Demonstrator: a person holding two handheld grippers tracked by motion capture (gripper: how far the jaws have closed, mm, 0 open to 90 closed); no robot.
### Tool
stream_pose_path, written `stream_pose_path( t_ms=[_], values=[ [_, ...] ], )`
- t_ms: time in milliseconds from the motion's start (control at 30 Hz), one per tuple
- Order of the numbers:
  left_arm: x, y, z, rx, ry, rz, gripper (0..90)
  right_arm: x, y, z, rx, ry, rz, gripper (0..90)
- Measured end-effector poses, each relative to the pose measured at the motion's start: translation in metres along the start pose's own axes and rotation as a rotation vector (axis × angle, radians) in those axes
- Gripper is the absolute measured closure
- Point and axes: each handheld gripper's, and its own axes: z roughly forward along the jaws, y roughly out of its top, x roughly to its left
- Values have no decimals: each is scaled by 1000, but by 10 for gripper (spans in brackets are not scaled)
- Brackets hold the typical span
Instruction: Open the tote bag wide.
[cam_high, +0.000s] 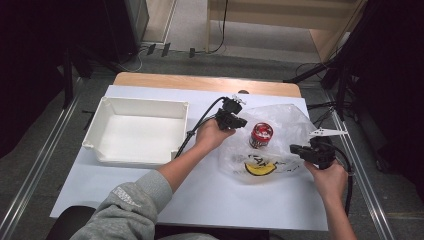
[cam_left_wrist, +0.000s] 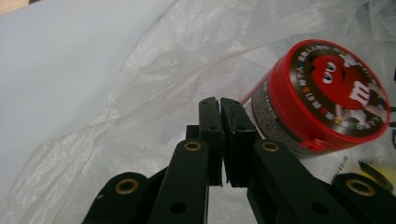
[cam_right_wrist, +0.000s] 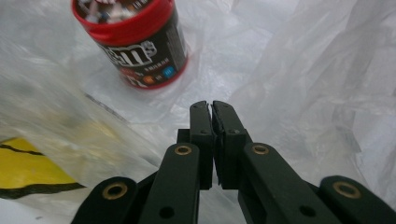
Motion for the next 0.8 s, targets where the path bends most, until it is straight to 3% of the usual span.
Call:
stream_pose_path(
  t_ms=[133,400,500,633,800],
  values=[
    [-4,1,-9,-8,-20,26,874,4,2,-4,-19,15,13,883],
    [-6,-5,-20,-46,-71,67,826,17,6,-11,-36,29,-11,834],
    [-8,-7,-24,-24,-89,65,802,22,6,-12,-43,42,-15,810],
    [-9,-11,-30,-22,-94,87,734,28,4,-14,-49,56,-55,733],
    [-9,-12,-30,-18,-112,101,587,36,-2,-16,-53,51,-63,646]
  ],
)
